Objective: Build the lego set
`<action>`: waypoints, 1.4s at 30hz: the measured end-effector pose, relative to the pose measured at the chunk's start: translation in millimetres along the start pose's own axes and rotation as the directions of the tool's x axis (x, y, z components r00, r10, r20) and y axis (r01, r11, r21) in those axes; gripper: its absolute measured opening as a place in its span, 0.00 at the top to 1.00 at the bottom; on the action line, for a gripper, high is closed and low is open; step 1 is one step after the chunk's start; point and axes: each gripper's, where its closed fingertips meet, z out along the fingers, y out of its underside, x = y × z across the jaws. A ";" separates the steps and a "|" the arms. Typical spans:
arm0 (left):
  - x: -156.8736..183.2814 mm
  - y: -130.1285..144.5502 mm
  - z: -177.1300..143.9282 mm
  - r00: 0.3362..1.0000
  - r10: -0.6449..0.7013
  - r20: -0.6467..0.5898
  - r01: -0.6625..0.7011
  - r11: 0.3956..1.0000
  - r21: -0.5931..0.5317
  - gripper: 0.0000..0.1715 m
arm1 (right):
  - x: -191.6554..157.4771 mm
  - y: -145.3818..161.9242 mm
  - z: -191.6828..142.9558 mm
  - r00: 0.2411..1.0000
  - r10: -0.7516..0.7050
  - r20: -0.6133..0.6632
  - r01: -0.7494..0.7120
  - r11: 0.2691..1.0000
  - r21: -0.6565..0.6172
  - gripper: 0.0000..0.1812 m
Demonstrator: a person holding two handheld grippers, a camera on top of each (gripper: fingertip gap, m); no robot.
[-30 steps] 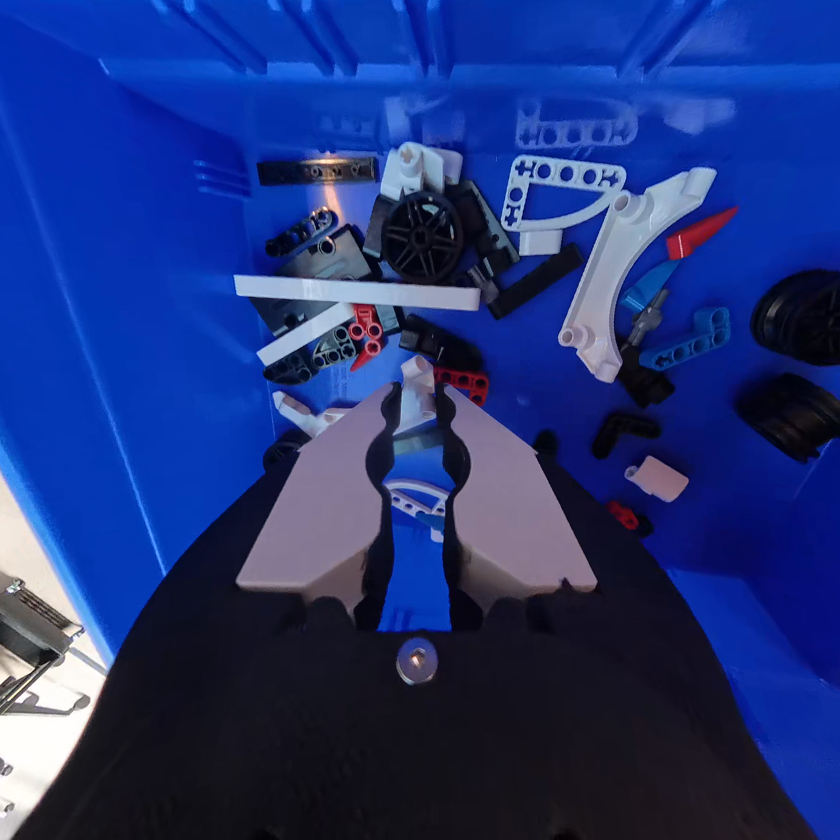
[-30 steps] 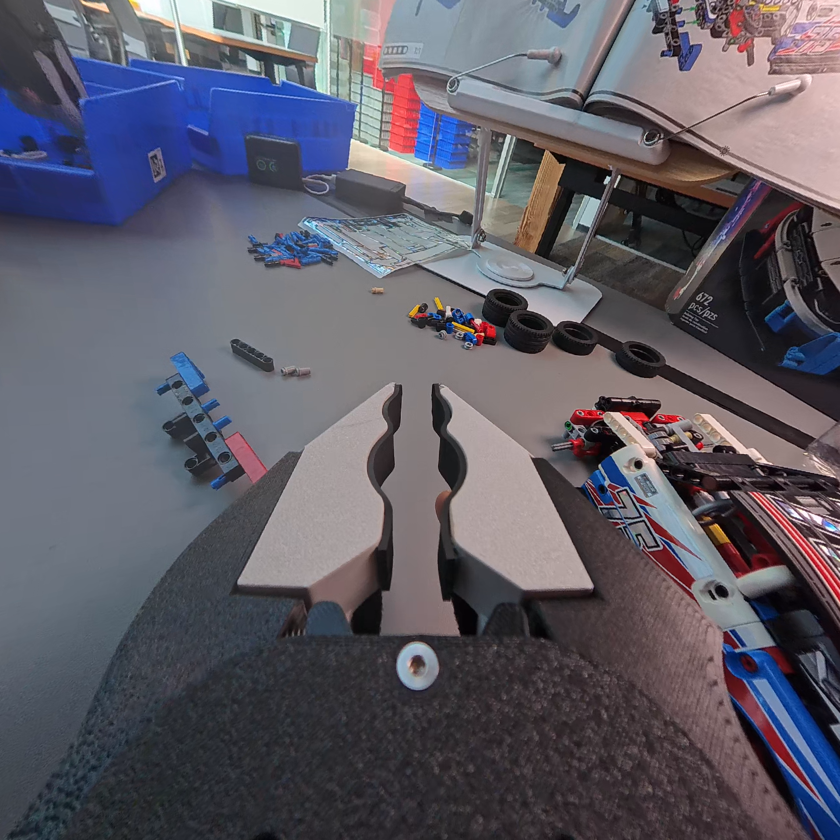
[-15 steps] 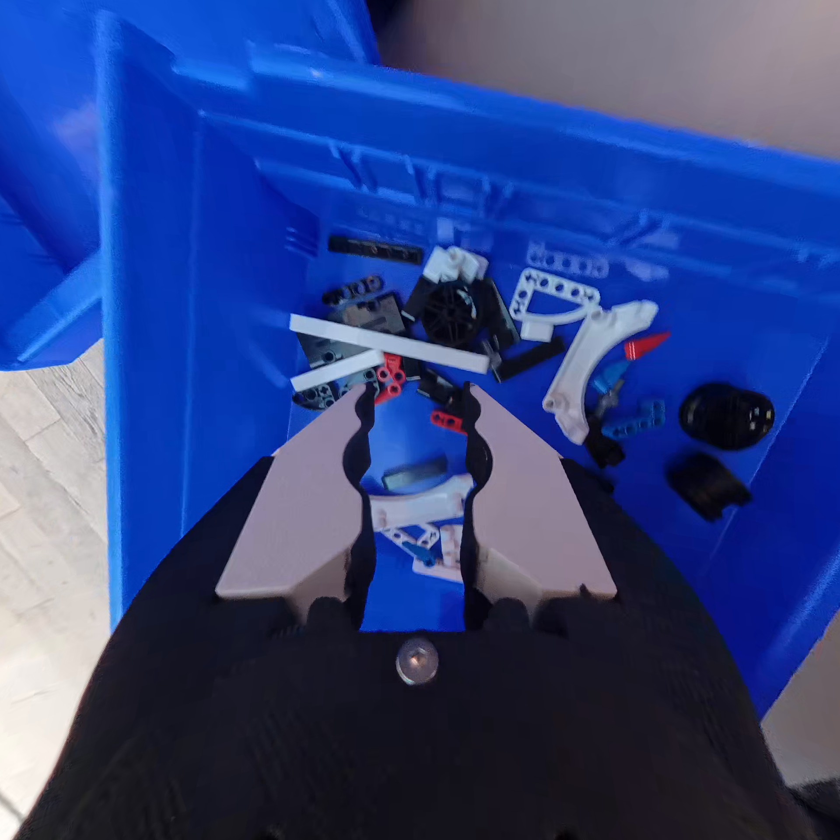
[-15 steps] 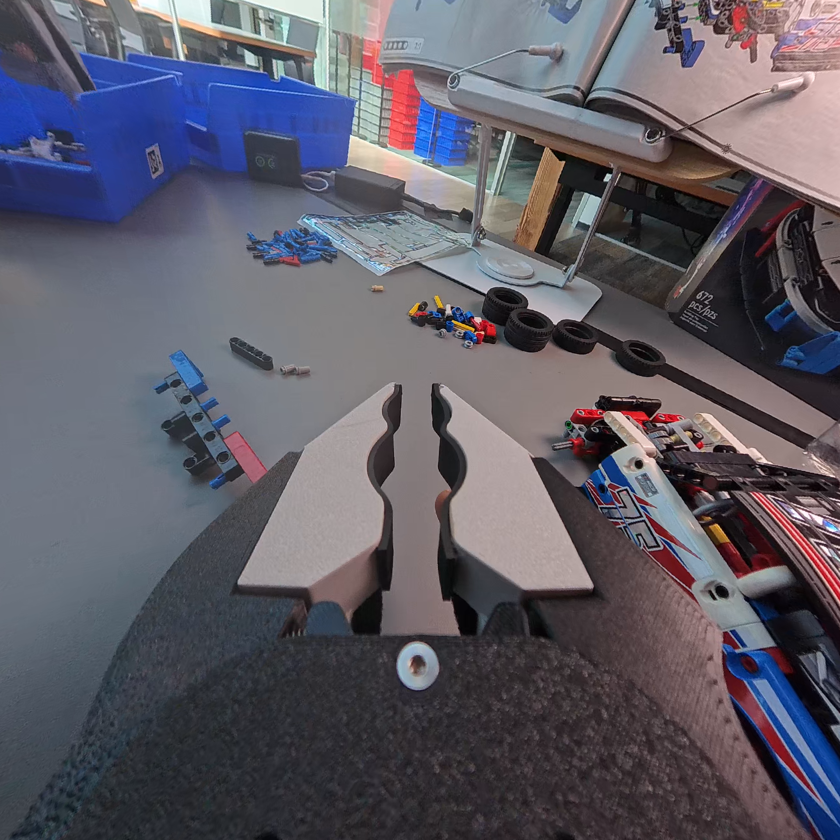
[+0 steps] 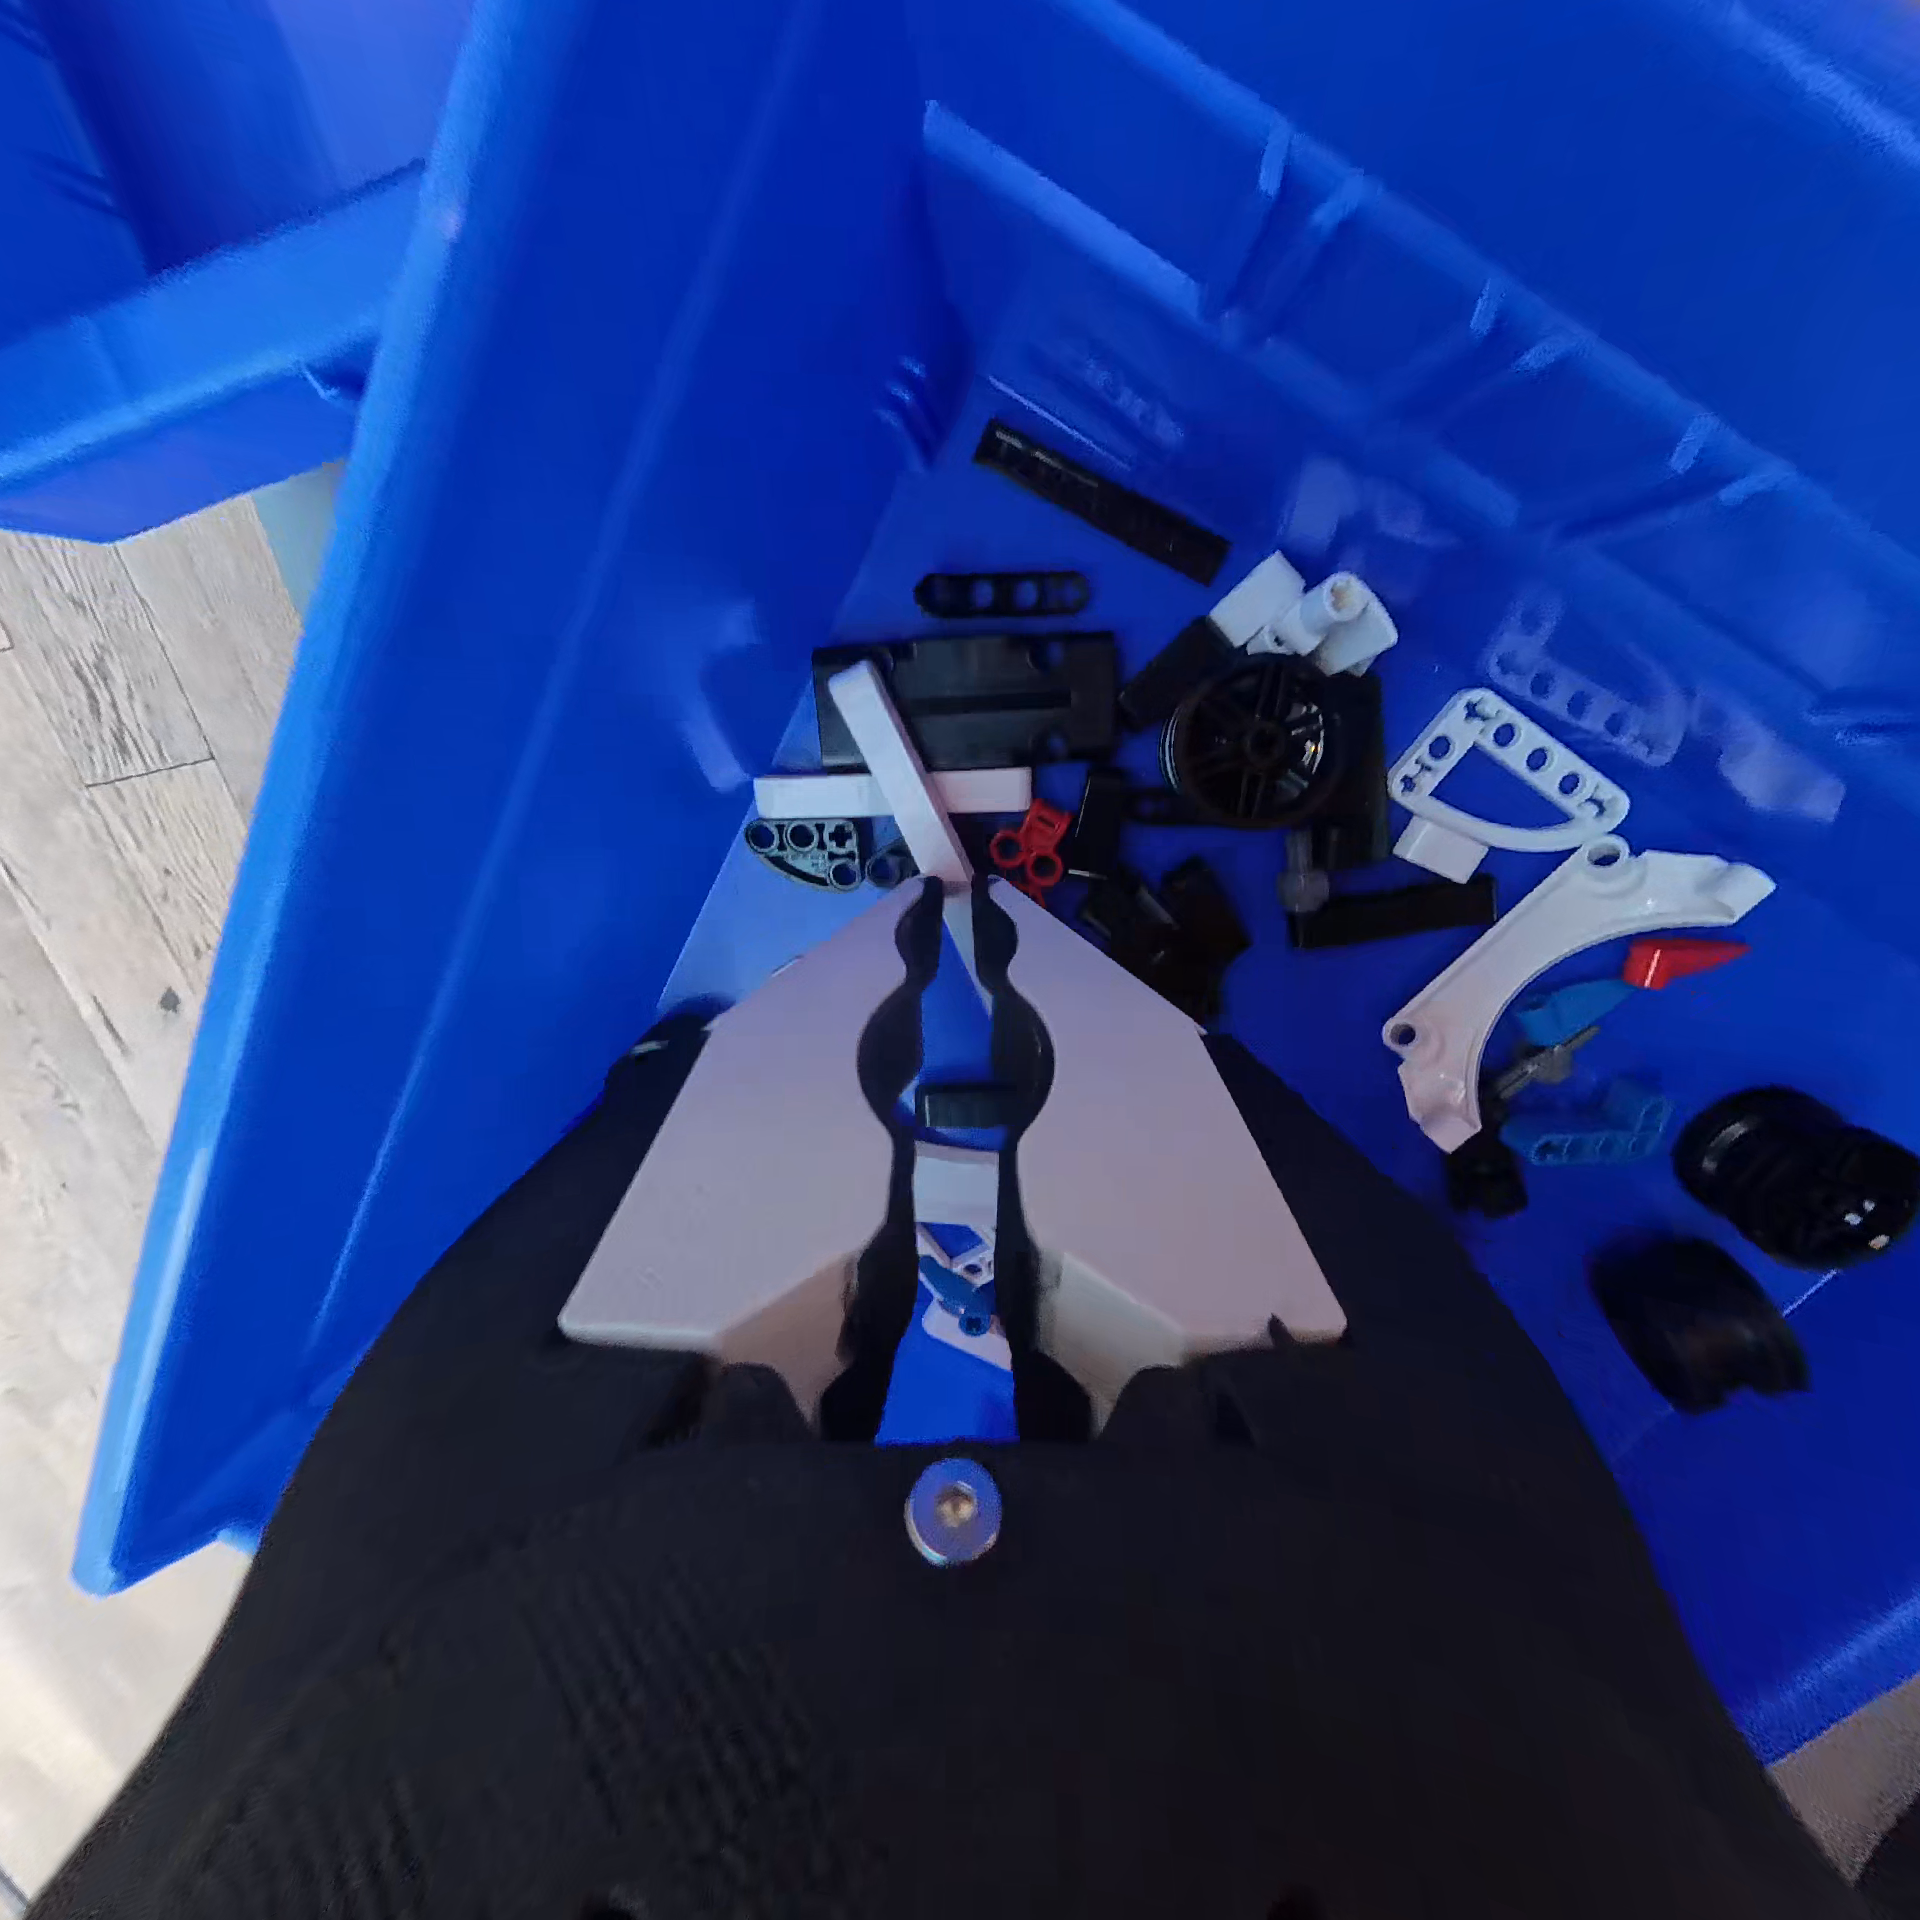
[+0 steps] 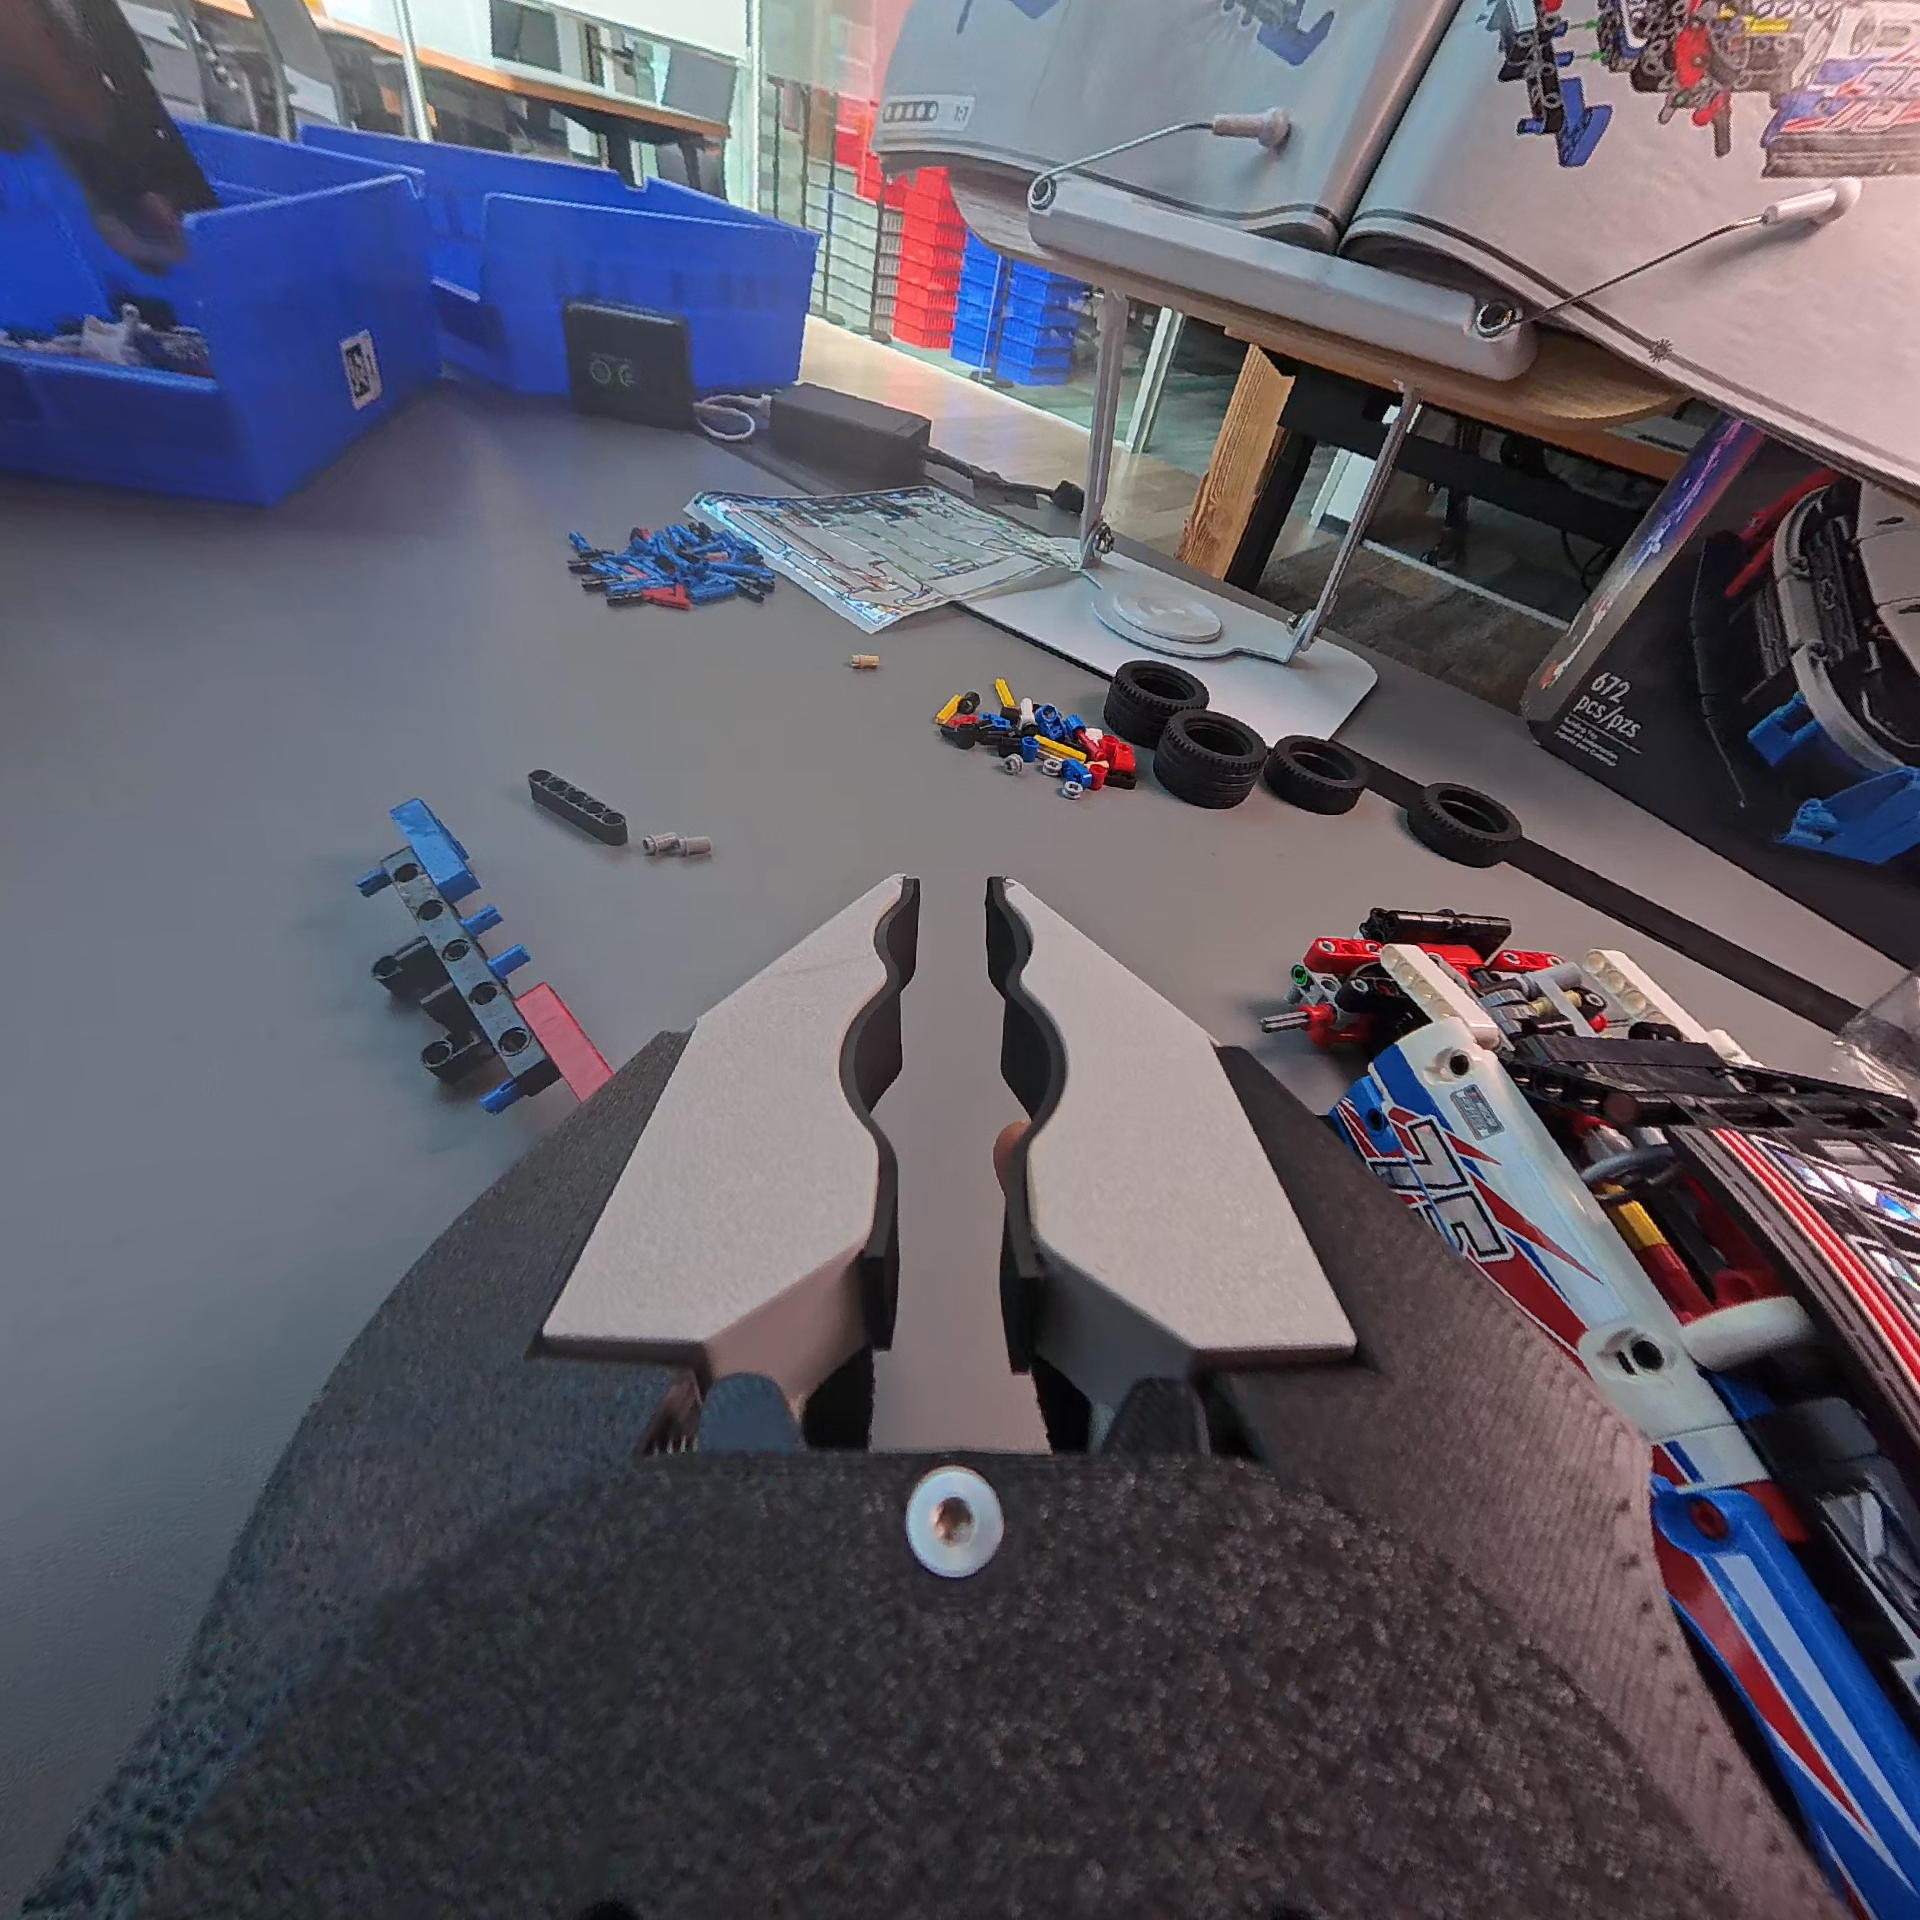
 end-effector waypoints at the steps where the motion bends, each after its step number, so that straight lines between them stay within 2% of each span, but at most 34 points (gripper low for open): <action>1: -0.2 3.3 -2.4 1.000 0.010 0.002 -0.010 1.000 -0.010 1.00 | -0.3 0.0 0.0 1.000 -0.002 0.000 0.002 1.000 0.000 0.94; 6: -7.4 32.9 -13.3 0.993 0.106 0.051 -0.098 0.985 -0.143 1.00 | -0.6 0.0 0.2 1.000 -0.005 0.000 0.005 1.000 -0.001 0.94; 11: -12.6 46.9 -24.0 0.983 0.162 0.091 -0.141 0.968 -0.207 1.00 | -0.9 0.4 0.8 1.000 -0.005 0.001 0.005 1.000 -0.005 0.94; 13: -13.8 42.4 -25.5 0.983 0.152 0.106 -0.132 0.975 -0.178 0.99 | -1.1 0.3 0.9 1.000 -0.006 0.001 0.006 1.000 -0.004 0.94; 16: -4.7 28.9 -23.3 0.994 0.091 0.057 -0.085 0.992 -0.093 0.84 | -1.2 0.1 0.8 1.000 -0.006 0.002 0.006 1.000 -0.003 0.94; 18: 2.0 19.2 -20.0 0.999 0.046 0.020 -0.045 0.998 -0.040 0.79 | -1.2 -0.1 0.6 1.000 -0.006 0.002 0.006 1.000 -0.002 0.94; 22: 10.1 13.8 -7.9 1.000 0.000 -0.026 0.000 1.000 -0.025 0.72 | -0.9 -0.3 0.4 1.000 -0.004 0.001 0.004 1.000 0.000 0.94; 25: 5.7 17.3 0.5 1.000 0.021 0.003 -0.021 0.999 -0.043 0.77 | -0.8 -0.2 0.2 1.000 -0.003 0.002 0.003 1.000 0.000 0.94; 27: 5.6 18.9 0.6 1.000 0.012 -0.003 -0.012 0.999 -0.049 0.86 | -0.8 -0.2 0.1 1.000 -0.002 0.002 0.002 1.000 0.001 0.94; 28: 5.2 24.4 1.4 1.000 0.031 0.003 -0.030 0.996 -0.078 0.93 | -0.9 -0.2 0.0 1.000 -0.003 0.003 0.003 1.000 0.001 0.94; 29: 4.3 30.0 1.9 0.998 0.053 0.016 -0.051 0.992 -0.112 0.95 | -0.9 -0.3 -0.1 1.000 -0.003 0.003 0.003 1.000 0.001 0.94; 33: -20.0 41.0 -12.2 0.961 0.173 0.217 -0.123 0.966 -0.227 0.95 | -1.1 -0.3 -0.3 1.000 -0.002 0.005 0.002 1.000 0.002 0.94; 36: -31.6 17.4 -41.9 0.890 0.204 0.407 -0.150 0.975 -0.162 0.82 | -1.2 -0.3 -0.1 1.000 -0.001 0.007 0.001 1.000 0.002 0.94; 38: -25.5 -8.1 -64.3 0.842 0.197 0.502 -0.195 0.979 -0.056 0.76 | -1.1 -0.3 0.0 1.000 0.000 0.009 -0.001 1.000 0.002 0.94; 40: -3.0 -37.4 -87.4 0.817 0.172 0.550 -0.269 0.958 0.101 0.75 | -0.9 -0.4 -0.2 1.000 0.003 0.009 -0.003 1.000 0.003 0.94; 42: 32.0 -60.3 -109.8 0.818 0.153 0.555 -0.337 0.908 0.247 0.76 | -0.4 -0.5 -0.6 1.000 0.004 0.008 -0.004 1.000 0.004 0.94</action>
